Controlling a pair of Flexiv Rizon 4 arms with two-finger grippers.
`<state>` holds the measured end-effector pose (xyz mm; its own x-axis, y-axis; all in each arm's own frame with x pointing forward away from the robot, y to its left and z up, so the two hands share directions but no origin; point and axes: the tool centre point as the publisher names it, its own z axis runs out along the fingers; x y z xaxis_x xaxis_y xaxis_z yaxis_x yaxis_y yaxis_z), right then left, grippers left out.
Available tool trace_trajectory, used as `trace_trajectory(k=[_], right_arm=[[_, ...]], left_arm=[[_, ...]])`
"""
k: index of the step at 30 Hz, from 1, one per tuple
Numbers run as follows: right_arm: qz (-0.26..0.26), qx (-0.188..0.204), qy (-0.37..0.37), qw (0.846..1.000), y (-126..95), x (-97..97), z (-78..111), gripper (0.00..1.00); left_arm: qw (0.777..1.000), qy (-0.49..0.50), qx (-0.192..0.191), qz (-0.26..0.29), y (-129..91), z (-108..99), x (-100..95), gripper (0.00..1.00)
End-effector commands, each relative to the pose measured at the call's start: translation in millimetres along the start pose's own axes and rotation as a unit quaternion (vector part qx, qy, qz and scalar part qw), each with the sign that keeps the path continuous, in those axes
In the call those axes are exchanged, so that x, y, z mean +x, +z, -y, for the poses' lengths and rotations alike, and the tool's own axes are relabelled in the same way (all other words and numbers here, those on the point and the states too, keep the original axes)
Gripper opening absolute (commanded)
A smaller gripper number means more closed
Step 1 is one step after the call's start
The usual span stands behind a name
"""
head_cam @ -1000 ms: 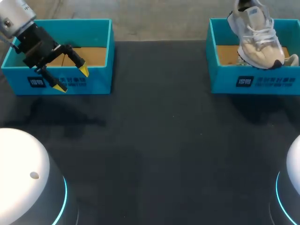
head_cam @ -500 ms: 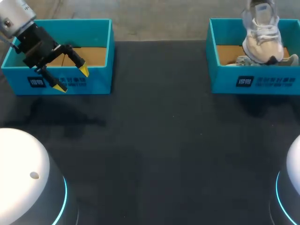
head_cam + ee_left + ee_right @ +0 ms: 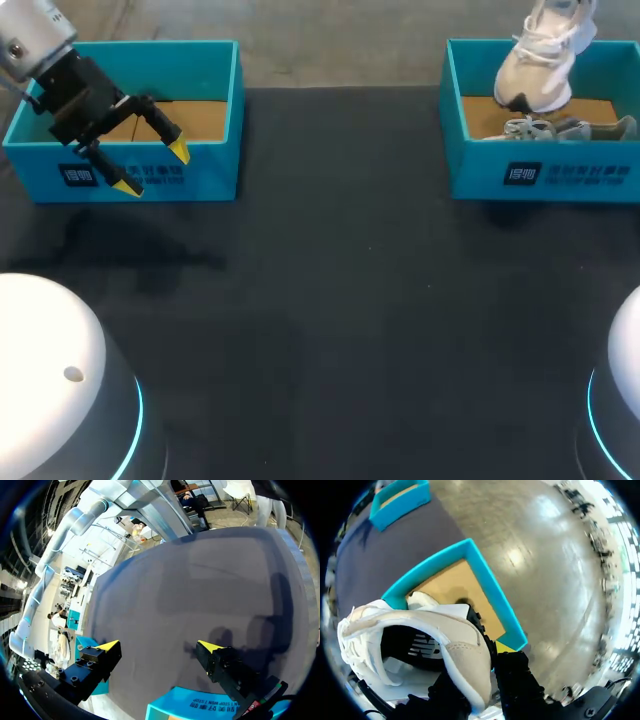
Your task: Take the shoe out of the shoebox, open the shoe tongue, remove and reinsert the insole, then place the shoe into the shoebox
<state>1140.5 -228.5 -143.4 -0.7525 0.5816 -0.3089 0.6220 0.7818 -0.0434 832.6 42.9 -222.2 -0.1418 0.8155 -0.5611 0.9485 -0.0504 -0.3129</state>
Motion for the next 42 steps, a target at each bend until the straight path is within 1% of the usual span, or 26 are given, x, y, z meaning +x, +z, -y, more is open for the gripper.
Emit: trace_trajectory(k=[1,2,3,5,6,7,23,24,25,32,33,35,36,38,40,42], right_arm=[[-0.017,0.012,0.198,0.98,-4.1,-2.7,14.4,0.0],[-0.017,0.012,0.198,0.98,-4.1,-2.7,14.4,0.0],[-0.015,0.028,0.234,0.972,-3.5,-1.8,20.7,0.0],[-0.015,0.031,0.241,0.97,-3.4,-1.4,22.5,0.0],[-0.019,0.051,0.275,0.96,-2.3,0.1,29.8,0.0],[-0.023,0.053,0.286,0.956,-2.0,1.1,33.0,0.0],[-0.023,0.053,0.286,0.956,-2.0,1.1,33.0,0.0],[-0.025,0.062,0.317,0.946,3.7,-2.5,36.7,0.0],[-0.031,0.057,0.324,0.944,5.0,-3.3,39.6,0.0],[-0.026,0.061,0.381,0.922,9.0,-7.3,58.1,0.0],[-0.021,0.063,0.401,0.914,9.7,-7.5,64.0,0.0],[-0.018,0.06,0.415,0.908,10.5,-7.6,70.0,0.0],[-0.018,0.058,0.432,0.9,12.3,-7.8,76.8,0.0],[-0.018,0.056,0.44,0.896,13.6,-7.3,81.9,0.0],[-0.012,0.061,0.457,0.887,16.5,-6.6,90.7,0.0],[-0.011,0.063,0.462,0.885,19.4,-6.2,95.1,0.0]], left_arm=[[1.0,0.0,-0.001,-0.001,-0.2,0.8,0.1,1.0],[1.0,0.0,-0.001,-0.001,-0.2,0.8,0.1,1.0],[1.0,0.0,-0.001,-0.001,-0.2,0.8,0.1,1.0],[1.0,0.0,-0.001,-0.001,-0.2,0.8,0.1,1.0],[1.0,0.0,-0.001,-0.001,-0.2,0.8,0.1,1.0],[1.0,0.0,-0.001,-0.001,-0.2,0.8,0.1,1.0],[1.0,0.0,-0.001,-0.001,-0.2,0.8,0.1,1.0],[1.0,0.0,-0.001,-0.001,-0.2,0.8,0.1,1.0],[1.0,0.0,-0.001,-0.001,-0.2,0.8,0.1,1.0],[1.0,0.0,-0.001,-0.001,-0.2,0.8,0.1,1.0],[1.0,0.0,-0.001,-0.001,-0.2,0.8,0.1,1.0],[1.0,0.0,-0.001,-0.001,-0.2,0.8,0.1,1.0],[1.0,0.0,-0.001,-0.001,-0.2,0.8,0.1,1.0],[1.0,0.0,-0.001,-0.001,-0.2,0.8,0.1,1.0],[1.0,0.0,-0.001,-0.001,-0.2,0.8,0.1,1.0],[1.0,0.0,-0.001,-0.001,-0.2,0.8,0.1,1.0]])
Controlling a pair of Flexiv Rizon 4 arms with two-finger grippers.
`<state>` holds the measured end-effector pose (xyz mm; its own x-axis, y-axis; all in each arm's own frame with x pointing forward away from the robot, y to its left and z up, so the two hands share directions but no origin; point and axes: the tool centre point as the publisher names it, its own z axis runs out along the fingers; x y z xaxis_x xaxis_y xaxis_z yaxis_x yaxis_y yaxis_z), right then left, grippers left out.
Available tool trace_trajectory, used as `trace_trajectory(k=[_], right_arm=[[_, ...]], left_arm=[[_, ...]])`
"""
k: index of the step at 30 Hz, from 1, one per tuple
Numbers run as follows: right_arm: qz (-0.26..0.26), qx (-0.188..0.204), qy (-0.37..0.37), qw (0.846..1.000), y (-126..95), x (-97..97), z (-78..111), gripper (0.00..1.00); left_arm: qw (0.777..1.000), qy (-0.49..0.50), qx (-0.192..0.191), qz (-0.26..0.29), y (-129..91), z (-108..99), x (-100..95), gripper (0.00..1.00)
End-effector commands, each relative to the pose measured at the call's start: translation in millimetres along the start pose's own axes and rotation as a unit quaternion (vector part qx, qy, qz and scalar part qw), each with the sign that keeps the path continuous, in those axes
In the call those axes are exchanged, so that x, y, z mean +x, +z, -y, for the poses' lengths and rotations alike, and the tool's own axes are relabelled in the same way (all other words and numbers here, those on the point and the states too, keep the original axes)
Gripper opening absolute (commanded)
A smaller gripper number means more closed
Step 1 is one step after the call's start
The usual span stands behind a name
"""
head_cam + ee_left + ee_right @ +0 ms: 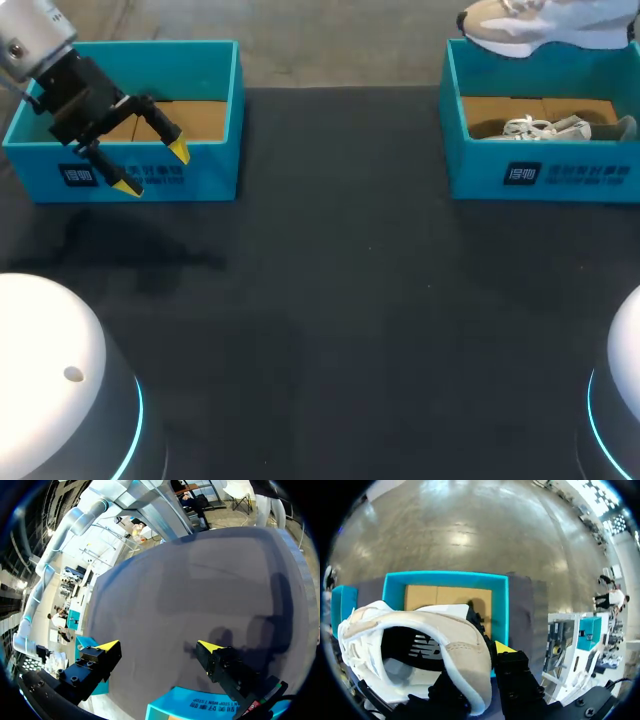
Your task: Take the shoe out of the shoebox, open the shoe tongue, remove and reinsert the insole, then place the shoe into the shoebox
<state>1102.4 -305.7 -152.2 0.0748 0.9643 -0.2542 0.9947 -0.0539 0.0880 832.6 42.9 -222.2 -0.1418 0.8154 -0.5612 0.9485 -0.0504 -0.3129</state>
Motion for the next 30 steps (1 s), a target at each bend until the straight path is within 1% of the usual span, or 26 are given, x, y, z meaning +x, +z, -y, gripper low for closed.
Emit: trace_trajectory(k=[1,5,10,14,17,21,30], right_arm=[[-0.002,-0.009,0.01,1.0,6.0,-6.0,13.1,0.0],[-0.006,-0.009,0.014,1.0,11.8,-8.5,17.5,0.0],[-0.013,-0.01,0.014,1.0,22.2,-5.0,24.2,0.0],[-0.013,-0.006,0.017,1.0,31.7,-3.4,25.6,0.0],[-0.012,-0.002,0.021,1.0,42.4,-4.2,25.2,0.0],[-0.013,-0.002,0.024,1.0,50.9,-6.0,25.3,0.0],[0.0,0.004,0.026,1.0,70.7,-3.0,32.7,0.0]], left_arm=[[1.0,0.0,-0.001,-0.001,-0.2,0.8,0.1,1.0],[1.0,0.0,-0.001,-0.001,-0.2,0.8,0.1,1.0],[1.0,0.0,-0.001,-0.001,-0.2,0.8,0.1,1.0],[1.0,0.0,-0.001,-0.001,-0.2,0.8,0.1,1.0],[1.0,0.0,-0.001,-0.001,-0.2,0.8,0.1,1.0],[1.0,0.0,-0.001,-0.001,-0.2,0.8,0.1,1.0],[1.0,0.0,-0.001,-0.001,-0.2,0.8,0.1,1.0]])
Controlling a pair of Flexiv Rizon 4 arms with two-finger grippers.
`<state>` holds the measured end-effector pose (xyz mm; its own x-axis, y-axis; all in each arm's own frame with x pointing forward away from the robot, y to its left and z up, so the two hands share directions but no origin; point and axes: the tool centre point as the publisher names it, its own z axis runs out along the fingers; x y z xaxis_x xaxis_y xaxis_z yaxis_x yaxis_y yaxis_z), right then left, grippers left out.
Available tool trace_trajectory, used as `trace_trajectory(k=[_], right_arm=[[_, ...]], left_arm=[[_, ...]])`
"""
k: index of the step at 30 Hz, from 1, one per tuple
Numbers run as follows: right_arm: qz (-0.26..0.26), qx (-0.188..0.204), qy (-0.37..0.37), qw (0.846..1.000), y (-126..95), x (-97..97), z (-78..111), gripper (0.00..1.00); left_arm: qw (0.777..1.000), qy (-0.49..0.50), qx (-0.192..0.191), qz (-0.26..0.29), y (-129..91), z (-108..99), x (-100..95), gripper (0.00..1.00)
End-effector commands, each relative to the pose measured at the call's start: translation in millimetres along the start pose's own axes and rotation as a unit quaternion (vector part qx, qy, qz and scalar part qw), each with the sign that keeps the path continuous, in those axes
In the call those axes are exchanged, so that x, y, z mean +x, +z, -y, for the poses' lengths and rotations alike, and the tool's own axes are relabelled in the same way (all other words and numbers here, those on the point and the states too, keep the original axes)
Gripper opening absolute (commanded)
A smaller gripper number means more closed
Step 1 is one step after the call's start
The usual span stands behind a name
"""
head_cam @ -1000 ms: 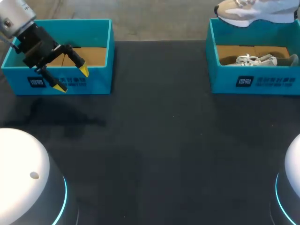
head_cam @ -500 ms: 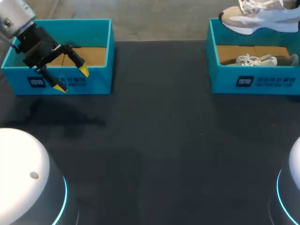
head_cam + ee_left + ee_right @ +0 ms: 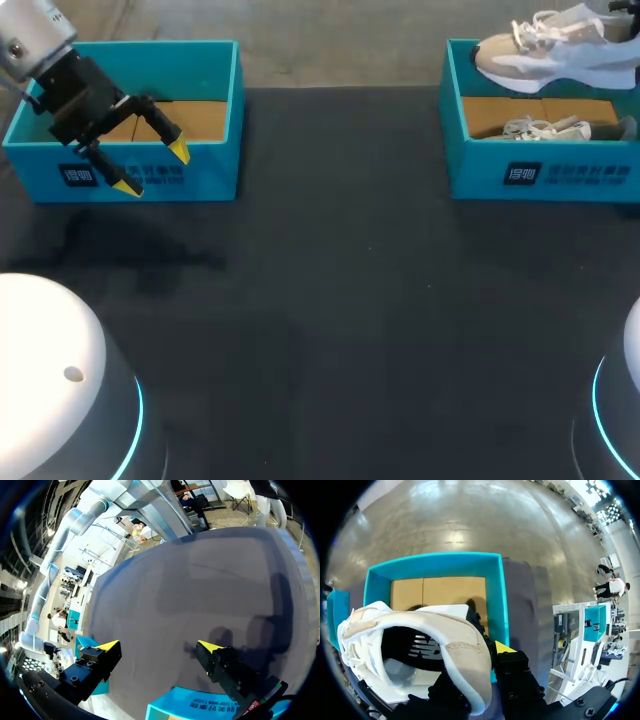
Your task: Take the shoe out of the shoebox, open the shoe tongue, remove and reinsert the insole, then place the shoe into the shoebox
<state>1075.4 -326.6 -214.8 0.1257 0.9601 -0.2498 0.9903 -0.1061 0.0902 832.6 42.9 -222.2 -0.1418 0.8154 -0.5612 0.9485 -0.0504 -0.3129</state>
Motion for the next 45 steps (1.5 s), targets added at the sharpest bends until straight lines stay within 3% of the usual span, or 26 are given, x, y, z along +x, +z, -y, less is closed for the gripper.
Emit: trace_trajectory(k=[1,8,24,37,45], right_arm=[[0.0,0.0,0.003,1.0,9.8,2.9,2.3,0.0],[-0.006,0.001,0.015,1.0,26.0,1.1,5.2,0.0],[0.001,-0.005,0.024,1.0,36.8,-8.0,-4.1,0.0],[-0.003,-0.004,0.023,1.0,47.2,1.2,-33.8,0.0],[0.001,-0.005,0.026,1.0,48.5,-3.3,-44.5,0.0]], left_arm=[[1.0,0.0,-0.001,-0.001,-0.2,0.9,0.1,1.0],[1.0,0.0,-0.001,-0.001,-0.2,0.9,0.1,1.0],[1.0,0.0,-0.001,-0.001,-0.2,0.9,0.1,1.0],[1.0,0.0,-0.001,-0.001,-0.2,0.9,0.1,1.0],[1.0,0.0,-0.001,-0.001,-0.2,0.9,0.1,1.0]])
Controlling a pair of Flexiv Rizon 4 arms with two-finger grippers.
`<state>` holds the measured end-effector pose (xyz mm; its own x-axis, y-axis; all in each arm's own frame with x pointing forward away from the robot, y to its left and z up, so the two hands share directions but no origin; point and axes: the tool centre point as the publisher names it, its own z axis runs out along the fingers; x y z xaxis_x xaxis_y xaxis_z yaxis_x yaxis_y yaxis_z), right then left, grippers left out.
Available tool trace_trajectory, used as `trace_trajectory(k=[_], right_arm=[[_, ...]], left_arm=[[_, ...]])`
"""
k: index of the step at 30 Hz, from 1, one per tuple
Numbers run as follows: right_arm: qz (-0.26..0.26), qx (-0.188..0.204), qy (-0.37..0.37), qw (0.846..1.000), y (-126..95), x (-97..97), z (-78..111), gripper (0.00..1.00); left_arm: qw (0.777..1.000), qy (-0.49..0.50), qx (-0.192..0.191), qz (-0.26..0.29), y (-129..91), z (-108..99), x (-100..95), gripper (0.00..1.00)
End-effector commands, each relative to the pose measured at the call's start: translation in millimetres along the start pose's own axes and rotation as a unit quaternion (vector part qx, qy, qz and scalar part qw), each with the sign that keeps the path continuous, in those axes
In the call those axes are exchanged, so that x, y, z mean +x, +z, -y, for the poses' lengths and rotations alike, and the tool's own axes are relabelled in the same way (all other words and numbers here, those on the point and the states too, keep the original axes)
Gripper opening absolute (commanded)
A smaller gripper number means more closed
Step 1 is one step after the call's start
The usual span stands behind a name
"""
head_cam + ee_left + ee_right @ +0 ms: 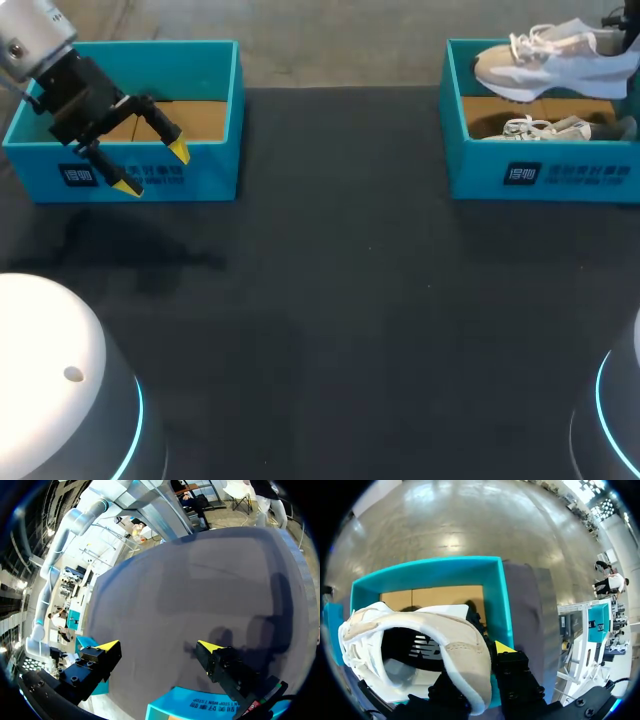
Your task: Take the shoe out of the shoebox, open the shoe tongue, remove and reinsert the insole, then place the shoe into the shoebox
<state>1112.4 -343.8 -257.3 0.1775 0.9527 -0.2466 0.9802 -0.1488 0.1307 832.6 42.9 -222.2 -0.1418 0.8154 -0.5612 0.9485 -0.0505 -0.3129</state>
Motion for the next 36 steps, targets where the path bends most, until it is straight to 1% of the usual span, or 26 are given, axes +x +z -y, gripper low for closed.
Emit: trace_trajectory(k=[1,15,22,36], right_arm=[[0.001,0.01,0.0,1.0,2.2,-1.9,-11.2,0.0],[0.009,0.016,0.001,1.0,10.5,1.9,-30.0,0.0],[0.008,0.017,0.001,1.0,13.9,4.4,-35.4,0.0],[0.01,0.022,0.009,1.0,30.6,9.4,-46.7,0.0]], left_arm=[[1.0,0.0,-0.001,-0.001,-0.2,0.9,0.1,1.0],[1.0,0.0,-0.001,-0.001,-0.2,0.9,0.1,1.0],[1.0,0.0,-0.001,-0.001,-0.2,0.9,0.1,1.0],[1.0,0.0,-0.001,-0.001,-0.2,0.9,0.1,1.0]])
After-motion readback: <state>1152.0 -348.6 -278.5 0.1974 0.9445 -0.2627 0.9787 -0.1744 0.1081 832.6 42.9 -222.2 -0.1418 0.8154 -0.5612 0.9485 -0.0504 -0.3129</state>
